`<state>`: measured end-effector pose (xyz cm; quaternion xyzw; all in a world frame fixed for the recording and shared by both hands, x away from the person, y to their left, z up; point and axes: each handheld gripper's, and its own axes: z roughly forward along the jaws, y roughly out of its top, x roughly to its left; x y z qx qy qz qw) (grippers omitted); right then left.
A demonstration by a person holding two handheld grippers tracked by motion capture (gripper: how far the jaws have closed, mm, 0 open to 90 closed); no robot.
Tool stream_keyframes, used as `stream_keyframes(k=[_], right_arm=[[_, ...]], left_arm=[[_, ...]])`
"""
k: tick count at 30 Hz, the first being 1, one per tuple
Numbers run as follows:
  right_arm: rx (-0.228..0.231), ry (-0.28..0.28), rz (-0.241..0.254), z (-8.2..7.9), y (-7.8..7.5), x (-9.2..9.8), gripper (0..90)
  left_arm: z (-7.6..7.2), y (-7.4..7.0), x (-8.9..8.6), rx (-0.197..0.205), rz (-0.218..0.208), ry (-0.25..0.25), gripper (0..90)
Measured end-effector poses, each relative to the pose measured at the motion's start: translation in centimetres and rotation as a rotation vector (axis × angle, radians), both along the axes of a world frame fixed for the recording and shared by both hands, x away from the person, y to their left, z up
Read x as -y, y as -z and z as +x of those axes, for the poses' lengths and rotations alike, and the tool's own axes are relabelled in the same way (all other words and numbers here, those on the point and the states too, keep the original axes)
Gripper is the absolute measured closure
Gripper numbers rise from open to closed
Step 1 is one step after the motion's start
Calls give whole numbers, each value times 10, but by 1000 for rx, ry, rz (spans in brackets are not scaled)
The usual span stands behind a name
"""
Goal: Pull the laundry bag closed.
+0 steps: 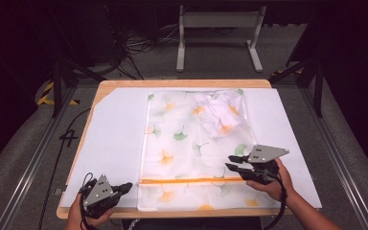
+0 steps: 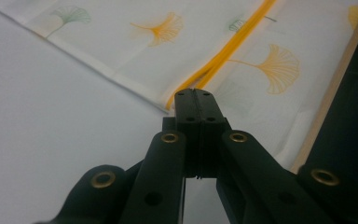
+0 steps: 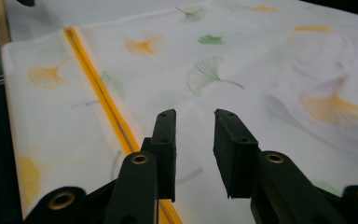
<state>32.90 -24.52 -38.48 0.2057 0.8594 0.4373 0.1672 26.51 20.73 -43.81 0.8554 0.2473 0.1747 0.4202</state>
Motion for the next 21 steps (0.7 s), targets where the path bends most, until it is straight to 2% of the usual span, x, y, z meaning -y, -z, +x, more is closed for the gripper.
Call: stream_keyframes(k=[3, 4, 5, 7, 10, 14, 15, 17, 19, 21], right_arm=[[5, -64, -22, 5, -3, -29, 709], [5, -64, -22, 5, -3, -29, 709], [3, -109, -38, 9, -4, -48, 709], [-8, -150, -51, 14, -3, -67, 708], [-14, -206, -63, 19, -2, -94, 702], [-14, -250, -70, 25, 4, -130, 690], [-14, -250, -70, 25, 4, -130, 690], [-12, -271, -74, 27, 9, -147, 689], [-33, -298, -86, 28, 13, -166, 684], [-32, -329, -96, 27, 15, -182, 676]], left_arm=[[-1, 3, 8, -12, 18, 20, 900], [-1, 3, 8, -12, 18, 20, 900], [-1, 6, 11, -29, 18, 36, 900], [-1, 8, 15, -32, 41, 46, 900], [0, 12, 18, -48, 52, 51, 897], [1, 16, 20, -54, 66, 69, 867], [1, 16, 20, -54, 66, 69, 864], [1, 19, 21, -57, 76, 84, 870], [1, 20, 22, -61, 75, 88, 871], [1, 20, 23, -57, 82, 92, 871]])
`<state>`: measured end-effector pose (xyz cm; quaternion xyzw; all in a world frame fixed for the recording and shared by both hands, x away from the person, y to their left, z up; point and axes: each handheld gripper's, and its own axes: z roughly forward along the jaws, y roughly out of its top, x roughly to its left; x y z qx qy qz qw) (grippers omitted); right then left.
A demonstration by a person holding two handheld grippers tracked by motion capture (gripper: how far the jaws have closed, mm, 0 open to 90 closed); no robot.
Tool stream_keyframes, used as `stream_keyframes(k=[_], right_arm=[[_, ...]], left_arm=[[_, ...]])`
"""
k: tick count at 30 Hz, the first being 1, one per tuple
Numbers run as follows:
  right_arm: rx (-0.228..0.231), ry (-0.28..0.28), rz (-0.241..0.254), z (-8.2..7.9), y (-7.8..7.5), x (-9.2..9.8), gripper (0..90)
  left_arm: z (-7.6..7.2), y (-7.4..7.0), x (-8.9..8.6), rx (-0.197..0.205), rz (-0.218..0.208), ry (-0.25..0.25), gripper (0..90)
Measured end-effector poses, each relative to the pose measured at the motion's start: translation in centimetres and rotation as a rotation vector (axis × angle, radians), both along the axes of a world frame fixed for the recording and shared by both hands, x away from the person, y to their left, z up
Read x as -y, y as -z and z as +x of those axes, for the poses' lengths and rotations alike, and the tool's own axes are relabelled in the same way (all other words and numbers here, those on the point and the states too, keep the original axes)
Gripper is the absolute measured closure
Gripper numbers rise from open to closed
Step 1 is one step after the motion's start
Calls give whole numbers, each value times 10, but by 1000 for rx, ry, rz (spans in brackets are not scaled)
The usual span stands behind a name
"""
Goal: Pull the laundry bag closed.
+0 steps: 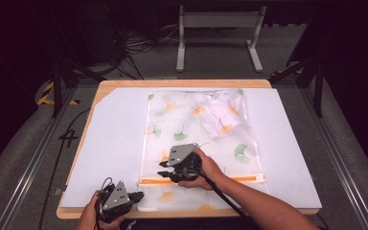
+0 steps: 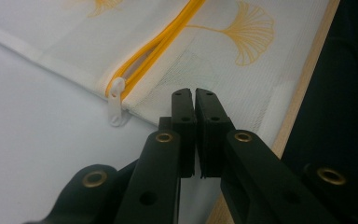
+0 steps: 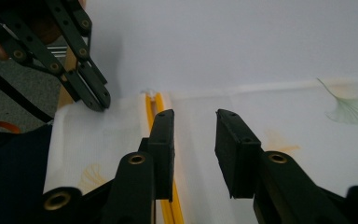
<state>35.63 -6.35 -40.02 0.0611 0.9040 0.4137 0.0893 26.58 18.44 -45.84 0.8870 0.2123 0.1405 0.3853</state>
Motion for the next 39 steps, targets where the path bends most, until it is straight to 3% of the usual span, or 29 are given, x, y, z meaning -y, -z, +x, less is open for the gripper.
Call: stream_keyframes(k=[4, 12, 15, 17, 19, 24, 26, 31, 35, 37, 39], right_arm=[[-35, -42, -9, 0, 3, -25, 656], [-72, -110, -84, 3, 14, -72, 621], [-88, -128, -97, 4, 19, -81, 623], [-82, -127, -134, 5, 25, -88, 630], [-102, -124, -141, 7, 28, -91, 640], [-103, -123, -194, 11, 36, -97, 691], [-107, -123, -193, 11, 38, -99, 712], [-94, -133, -207, 9, 38, -102, 832], [-103, -131, -200, 10, 36, -100, 838], [-131, -113, -161, 12, 33, -96, 837], [-132, -117, -154, 12, 32, -95, 838]], left_arm=[[-1, 1, 1, -1, -1, 2, 871], [0, 2, 2, -6, 0, 15, 891], [0, 2, 3, -6, 0, 17, 894], [0, 2, 2, -5, 0, 17, 894], [0, 2, 2, -2, 1, 19, 894], [1, 2, 2, -6, -4, 23, 894], [1, 2, 2, -8, -4, 23, 895], [1, 2, 2, -11, -5, 27, 900], [1, 3, 1, -17, -11, 27, 900], [1, 2, 1, -16, -9, 30, 900], [2, 2, 1, -15, -9, 30, 900]])
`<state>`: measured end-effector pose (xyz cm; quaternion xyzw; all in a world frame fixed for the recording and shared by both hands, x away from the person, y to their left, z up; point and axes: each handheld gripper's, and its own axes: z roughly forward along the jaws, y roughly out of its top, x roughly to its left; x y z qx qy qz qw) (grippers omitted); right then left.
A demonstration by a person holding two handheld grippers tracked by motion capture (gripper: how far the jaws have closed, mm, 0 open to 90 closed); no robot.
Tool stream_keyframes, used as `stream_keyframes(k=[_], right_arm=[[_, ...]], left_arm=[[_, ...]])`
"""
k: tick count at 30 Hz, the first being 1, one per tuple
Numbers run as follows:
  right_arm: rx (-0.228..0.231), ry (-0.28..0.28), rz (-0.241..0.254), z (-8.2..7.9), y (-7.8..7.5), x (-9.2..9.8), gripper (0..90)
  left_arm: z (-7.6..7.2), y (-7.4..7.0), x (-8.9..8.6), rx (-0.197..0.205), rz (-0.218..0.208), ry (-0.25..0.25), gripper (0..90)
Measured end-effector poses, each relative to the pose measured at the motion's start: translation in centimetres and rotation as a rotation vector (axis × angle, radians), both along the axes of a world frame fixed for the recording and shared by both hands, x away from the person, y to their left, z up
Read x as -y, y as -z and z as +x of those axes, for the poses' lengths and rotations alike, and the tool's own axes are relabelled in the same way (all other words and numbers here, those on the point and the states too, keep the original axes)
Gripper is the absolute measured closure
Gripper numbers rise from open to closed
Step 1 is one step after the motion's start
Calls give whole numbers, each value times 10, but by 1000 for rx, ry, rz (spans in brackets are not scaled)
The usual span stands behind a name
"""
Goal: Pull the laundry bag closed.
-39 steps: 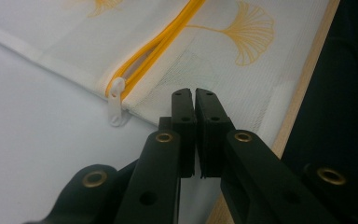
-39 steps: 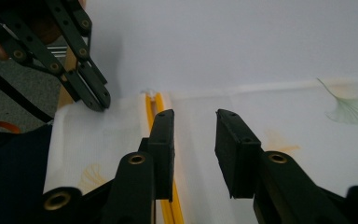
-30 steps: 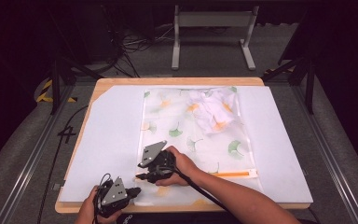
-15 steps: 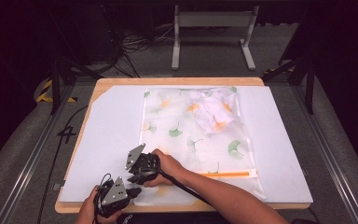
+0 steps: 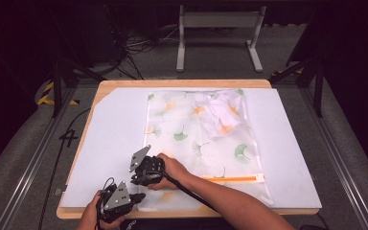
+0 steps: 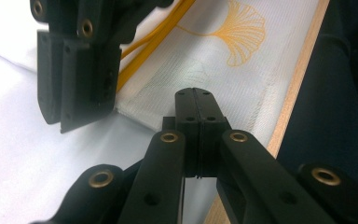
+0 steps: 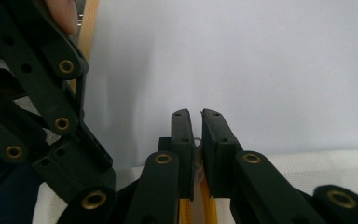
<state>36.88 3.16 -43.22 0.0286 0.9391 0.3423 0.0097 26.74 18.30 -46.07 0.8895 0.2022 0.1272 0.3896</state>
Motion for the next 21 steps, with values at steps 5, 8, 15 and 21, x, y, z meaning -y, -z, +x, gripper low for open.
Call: stream_keyframes(k=[5, 8, 15, 21], right_arm=[[3, 18, 41, -1, -8, 8, 832], [5, 21, 46, -1, -10, 13, 835], [-1, 36, 49, 0, -10, 27, 846], [-1, 34, 34, -2, -6, 36, 846]], left_arm=[[0, 0, 0, -5, -2, -1, 900], [0, 0, 0, -3, -1, -1, 900], [1, 0, 0, -9, -4, -2, 900], [0, 0, 0, -5, -4, -5, 900]])
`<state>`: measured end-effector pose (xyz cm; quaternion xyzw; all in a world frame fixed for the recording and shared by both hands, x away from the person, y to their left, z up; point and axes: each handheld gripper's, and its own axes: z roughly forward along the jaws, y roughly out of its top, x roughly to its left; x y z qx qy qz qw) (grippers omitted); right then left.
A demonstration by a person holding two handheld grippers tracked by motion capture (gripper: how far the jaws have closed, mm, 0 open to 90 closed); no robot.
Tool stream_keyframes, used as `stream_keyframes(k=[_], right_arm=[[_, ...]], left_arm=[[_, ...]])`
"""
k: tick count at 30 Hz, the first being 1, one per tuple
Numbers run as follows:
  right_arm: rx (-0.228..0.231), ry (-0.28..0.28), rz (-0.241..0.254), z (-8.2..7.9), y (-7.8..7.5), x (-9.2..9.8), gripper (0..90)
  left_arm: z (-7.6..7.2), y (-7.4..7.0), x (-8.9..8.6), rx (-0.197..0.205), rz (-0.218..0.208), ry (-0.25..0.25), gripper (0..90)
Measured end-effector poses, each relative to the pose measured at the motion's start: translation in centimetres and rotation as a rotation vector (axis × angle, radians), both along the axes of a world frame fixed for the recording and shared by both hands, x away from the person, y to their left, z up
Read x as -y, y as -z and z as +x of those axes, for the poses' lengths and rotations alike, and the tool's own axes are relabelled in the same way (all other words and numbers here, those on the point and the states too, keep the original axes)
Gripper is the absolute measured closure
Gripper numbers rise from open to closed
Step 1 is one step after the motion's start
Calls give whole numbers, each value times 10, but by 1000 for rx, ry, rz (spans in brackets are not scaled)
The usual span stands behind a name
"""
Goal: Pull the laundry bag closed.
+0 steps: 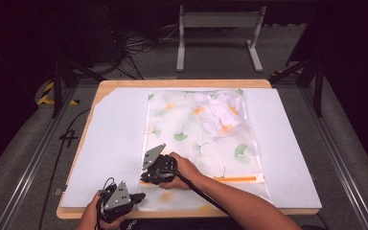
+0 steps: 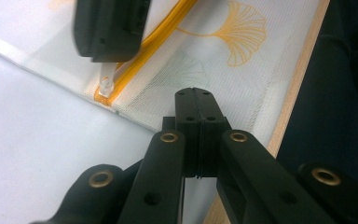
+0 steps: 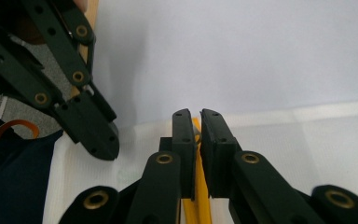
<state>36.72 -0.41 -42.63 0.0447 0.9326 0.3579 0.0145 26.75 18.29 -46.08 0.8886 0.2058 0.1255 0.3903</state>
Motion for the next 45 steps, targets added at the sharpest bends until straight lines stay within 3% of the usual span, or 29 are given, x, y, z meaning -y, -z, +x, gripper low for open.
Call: stream_keyframes(k=[12, 15, 20, 23, 28, 32, 38, 41, 42, 45], right_arm=[[-48, 18, 1, 2, 6, 0, 785], [-62, 36, -1, 4, 9, -2, 768], [-79, 46, -1, 7, 13, -4, 778], [-107, 47, 15, 8, 13, -4, 836], [-105, 31, 14, 8, 12, -4, 842], [-58, 12, -5, 4, 10, -6, 845], [-62, 12, -11, 4, 11, -5, 848], [-58, 12, -16, 4, 12, -5, 849], [-55, 17, -20, 3, 12, -5, 850], [-41, 14, -30, 2, 13, -3, 850]], left_arm=[[7, -3, -3, 24, -2, -55, 860], [10, -3, -1, 32, 23, -48, 860], [12, -2, 0, 27, 25, -31, 878], [11, -2, 1, 29, 30, -31, 880], [11, -2, 0, 31, 30, -28, 881], [11, -2, 1, 36, 36, -33, 877], [15, -5, 2, 65, 43, -44, 862], [20, -4, 8, 64, 76, -23, 875], [20, -4, 11, 82, 101, -10, 891], [20, -4, 10, 86, 107, -6, 900]])
